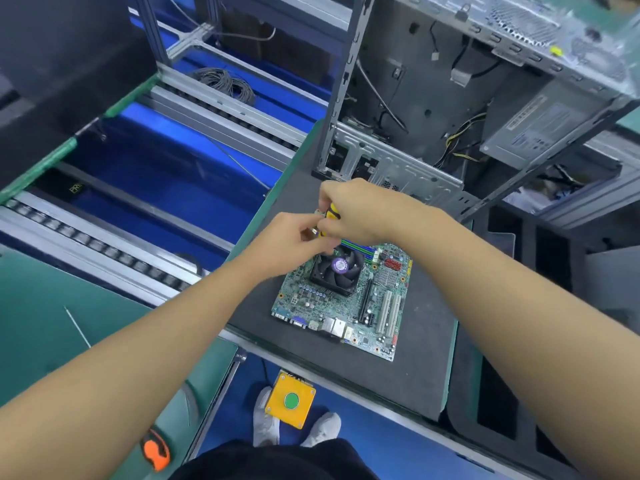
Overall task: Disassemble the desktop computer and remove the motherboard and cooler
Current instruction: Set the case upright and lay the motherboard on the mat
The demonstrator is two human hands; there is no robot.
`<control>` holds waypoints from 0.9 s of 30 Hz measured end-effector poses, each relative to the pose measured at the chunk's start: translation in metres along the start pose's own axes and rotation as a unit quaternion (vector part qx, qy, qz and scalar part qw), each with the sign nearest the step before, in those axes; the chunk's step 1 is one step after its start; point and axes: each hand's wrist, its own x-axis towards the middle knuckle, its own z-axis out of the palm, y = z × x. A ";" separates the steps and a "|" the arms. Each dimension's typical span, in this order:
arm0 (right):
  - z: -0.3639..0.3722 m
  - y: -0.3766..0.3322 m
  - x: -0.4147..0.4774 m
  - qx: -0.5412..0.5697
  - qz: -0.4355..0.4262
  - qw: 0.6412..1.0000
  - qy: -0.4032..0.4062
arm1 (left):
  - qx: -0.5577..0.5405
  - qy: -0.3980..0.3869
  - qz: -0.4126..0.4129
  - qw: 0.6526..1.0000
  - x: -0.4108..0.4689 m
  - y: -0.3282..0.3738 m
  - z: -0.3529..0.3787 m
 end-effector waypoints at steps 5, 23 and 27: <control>0.004 -0.007 -0.007 -0.061 -0.013 0.998 -0.024 | -0.076 -0.096 -0.021 0.992 -0.009 -0.006 -0.007; 0.020 -0.012 0.000 -0.054 0.000 0.997 -0.058 | -0.080 -0.130 -0.036 0.988 -0.007 -0.012 -0.012; 0.014 -0.014 0.003 -0.087 -0.043 0.991 -0.092 | -0.096 -0.162 -0.046 0.981 -0.008 -0.019 -0.017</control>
